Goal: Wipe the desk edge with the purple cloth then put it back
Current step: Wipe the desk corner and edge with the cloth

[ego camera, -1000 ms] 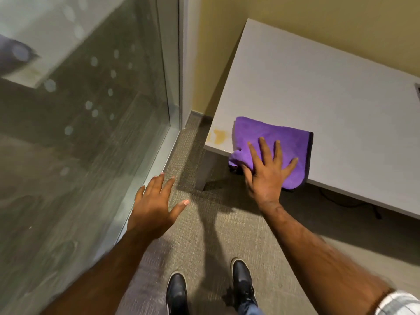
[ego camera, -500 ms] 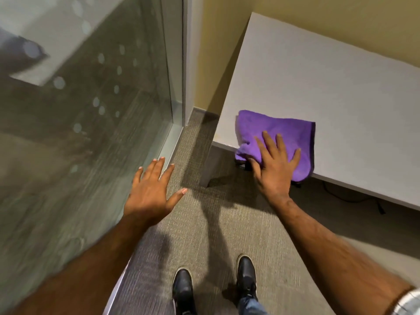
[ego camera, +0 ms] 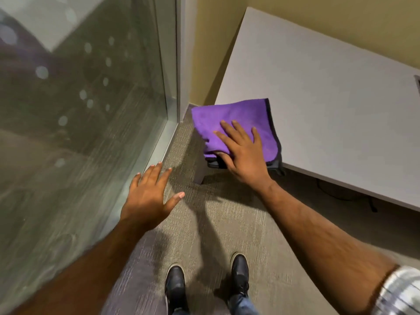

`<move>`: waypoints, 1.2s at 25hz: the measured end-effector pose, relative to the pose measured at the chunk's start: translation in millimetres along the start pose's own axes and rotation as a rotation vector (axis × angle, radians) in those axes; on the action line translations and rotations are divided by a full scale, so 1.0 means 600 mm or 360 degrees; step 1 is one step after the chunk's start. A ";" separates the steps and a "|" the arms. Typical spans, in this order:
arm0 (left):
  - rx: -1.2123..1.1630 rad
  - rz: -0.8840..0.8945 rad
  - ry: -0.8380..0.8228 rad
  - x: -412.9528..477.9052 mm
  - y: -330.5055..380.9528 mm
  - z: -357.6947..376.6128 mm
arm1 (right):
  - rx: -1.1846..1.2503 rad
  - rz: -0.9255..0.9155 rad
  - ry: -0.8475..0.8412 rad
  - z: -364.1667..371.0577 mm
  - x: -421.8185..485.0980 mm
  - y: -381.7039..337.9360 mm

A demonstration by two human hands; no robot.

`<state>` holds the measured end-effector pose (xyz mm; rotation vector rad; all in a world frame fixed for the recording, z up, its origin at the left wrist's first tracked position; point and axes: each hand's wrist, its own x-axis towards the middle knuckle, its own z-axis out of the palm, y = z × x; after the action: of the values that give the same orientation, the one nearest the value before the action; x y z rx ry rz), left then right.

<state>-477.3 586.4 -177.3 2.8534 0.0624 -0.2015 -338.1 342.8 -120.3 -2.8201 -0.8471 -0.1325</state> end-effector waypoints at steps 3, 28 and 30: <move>-0.0006 0.0058 0.0026 0.000 -0.010 -0.012 | -0.0016 0.0335 -0.0095 -0.014 0.031 0.032; 0.0078 0.0010 -0.0047 -0.010 -0.012 -0.008 | -0.0160 -0.0706 -0.0257 -0.002 0.074 -0.046; 0.0083 0.0028 -0.0051 -0.011 -0.012 -0.009 | -0.0116 -0.0731 0.0047 0.013 0.039 -0.028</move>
<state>-483.7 594.7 -173.1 2.9005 0.0262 -0.2483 -327.5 370.7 -122.2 -2.6258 -1.4948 -0.2725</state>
